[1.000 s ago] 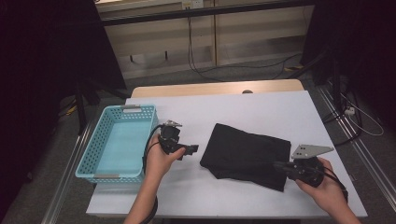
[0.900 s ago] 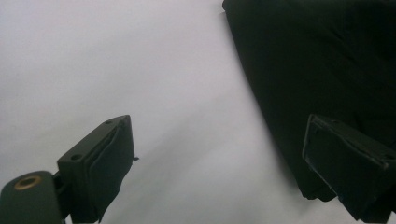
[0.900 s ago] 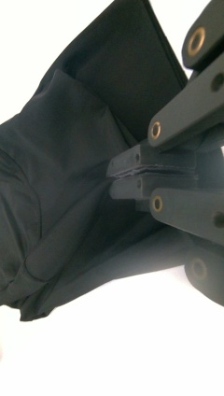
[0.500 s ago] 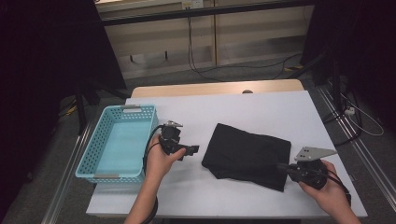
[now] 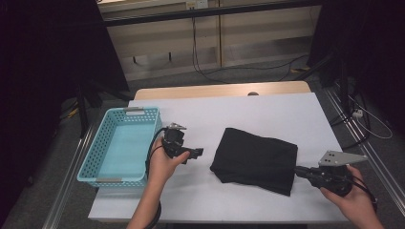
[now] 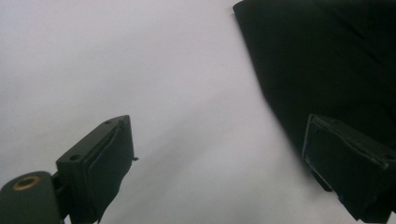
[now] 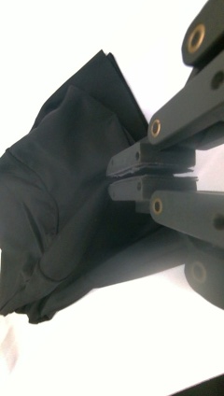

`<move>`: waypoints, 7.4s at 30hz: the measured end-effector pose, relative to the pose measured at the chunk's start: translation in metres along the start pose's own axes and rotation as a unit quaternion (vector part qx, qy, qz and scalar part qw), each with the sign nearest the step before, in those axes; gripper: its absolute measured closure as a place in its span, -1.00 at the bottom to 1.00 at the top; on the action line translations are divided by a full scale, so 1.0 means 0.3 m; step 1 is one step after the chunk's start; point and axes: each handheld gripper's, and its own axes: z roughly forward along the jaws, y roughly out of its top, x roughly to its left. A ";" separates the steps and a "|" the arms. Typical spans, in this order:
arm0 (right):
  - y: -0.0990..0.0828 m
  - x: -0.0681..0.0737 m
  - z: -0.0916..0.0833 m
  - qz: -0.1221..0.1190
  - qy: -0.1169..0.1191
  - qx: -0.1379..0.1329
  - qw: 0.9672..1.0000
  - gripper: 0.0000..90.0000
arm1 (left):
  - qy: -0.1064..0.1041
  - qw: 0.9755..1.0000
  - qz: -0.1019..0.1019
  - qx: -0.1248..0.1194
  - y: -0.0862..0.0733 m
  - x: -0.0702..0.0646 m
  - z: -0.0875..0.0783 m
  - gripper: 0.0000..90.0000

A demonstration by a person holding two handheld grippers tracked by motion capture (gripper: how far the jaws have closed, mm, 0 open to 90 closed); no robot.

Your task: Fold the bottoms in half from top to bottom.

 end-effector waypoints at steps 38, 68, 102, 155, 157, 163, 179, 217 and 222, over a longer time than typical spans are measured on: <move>0.068 -0.125 0.271 0.053 -0.061 0.030 0.996 0.92 | 0.006 1.000 -0.006 0.009 -0.075 -0.008 -0.028 -0.80; 0.082 -0.097 0.211 0.080 -0.077 -0.023 0.994 -0.43 | -0.054 0.998 0.011 0.014 -0.073 -0.126 0.066 -0.70; 0.079 -0.092 0.210 0.081 -0.073 -0.027 0.994 -0.52 | -0.069 0.996 0.032 0.048 -0.107 -0.226 0.114 0.55; 0.076 -0.042 0.158 0.054 -0.070 -0.040 0.995 -0.55 | 0.020 0.994 -0.019 0.103 0.100 0.086 0.099 0.84; 0.082 -0.030 0.168 0.048 -0.063 -0.038 0.996 -0.55 | 0.019 0.994 -0.021 0.103 0.098 0.089 0.099 0.81; 0.094 -0.017 0.189 0.043 -0.056 -0.036 0.997 -0.55 | 0.030 0.994 -0.038 0.094 0.078 0.097 0.077 0.30; 0.095 -0.015 0.207 0.043 -0.048 -0.032 0.997 -0.55 | 0.008 0.995 -0.074 0.062 -0.019 0.057 0.088 0.02; 0.096 0.025 0.211 0.031 -0.033 -0.030 0.999 -0.55 | 0.053 0.987 -0.110 0.102 0.134 0.171 0.079 0.91; 0.095 0.026 0.218 0.027 -0.032 -0.027 0.999 -0.55 | 0.073 0.986 -0.120 0.089 0.151 0.201 0.097 0.91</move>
